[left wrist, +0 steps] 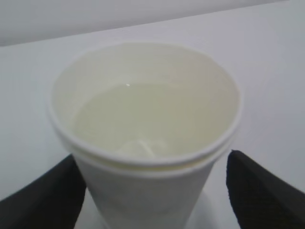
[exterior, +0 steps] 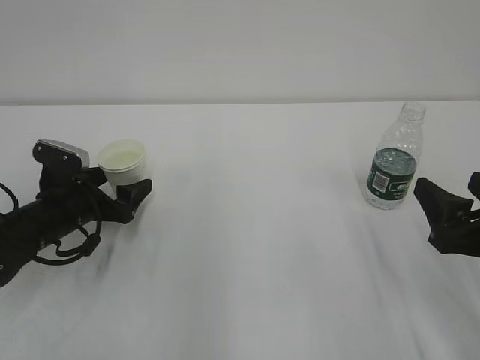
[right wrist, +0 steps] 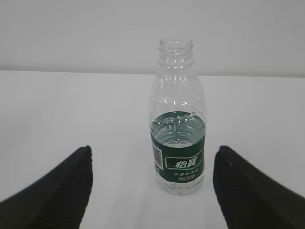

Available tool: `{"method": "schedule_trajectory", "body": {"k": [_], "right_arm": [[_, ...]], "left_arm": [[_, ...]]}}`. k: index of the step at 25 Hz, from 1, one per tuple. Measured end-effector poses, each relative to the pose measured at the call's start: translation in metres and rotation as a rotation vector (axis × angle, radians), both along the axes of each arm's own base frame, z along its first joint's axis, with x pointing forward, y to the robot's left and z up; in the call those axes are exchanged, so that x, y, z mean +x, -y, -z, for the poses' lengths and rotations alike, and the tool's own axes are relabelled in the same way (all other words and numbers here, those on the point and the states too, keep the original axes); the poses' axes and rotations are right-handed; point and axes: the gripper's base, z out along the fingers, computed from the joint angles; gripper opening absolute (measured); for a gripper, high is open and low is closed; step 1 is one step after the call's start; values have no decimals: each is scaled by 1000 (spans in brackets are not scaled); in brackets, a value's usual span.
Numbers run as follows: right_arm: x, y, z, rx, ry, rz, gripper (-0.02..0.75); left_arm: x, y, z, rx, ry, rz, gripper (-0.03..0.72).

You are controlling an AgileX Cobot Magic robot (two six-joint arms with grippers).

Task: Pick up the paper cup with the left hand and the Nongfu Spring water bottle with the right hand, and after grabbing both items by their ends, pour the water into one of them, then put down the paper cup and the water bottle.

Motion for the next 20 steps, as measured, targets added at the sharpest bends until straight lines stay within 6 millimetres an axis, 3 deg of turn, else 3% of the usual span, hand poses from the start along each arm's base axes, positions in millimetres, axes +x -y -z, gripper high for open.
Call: {"method": "schedule_trajectory", "body": {"k": [3,15,20], "right_arm": [[0,0,0,0,0,0,591],[0,0,0,0,0,0,591],[0,0,0,-1,0,-4,591]], "left_arm": [[-5,-1,-11,-3,17,0,681],[-42,-9,-17,7,-57,-29,680],[-60,-12,-32,-3,-55,-39,670]]}}
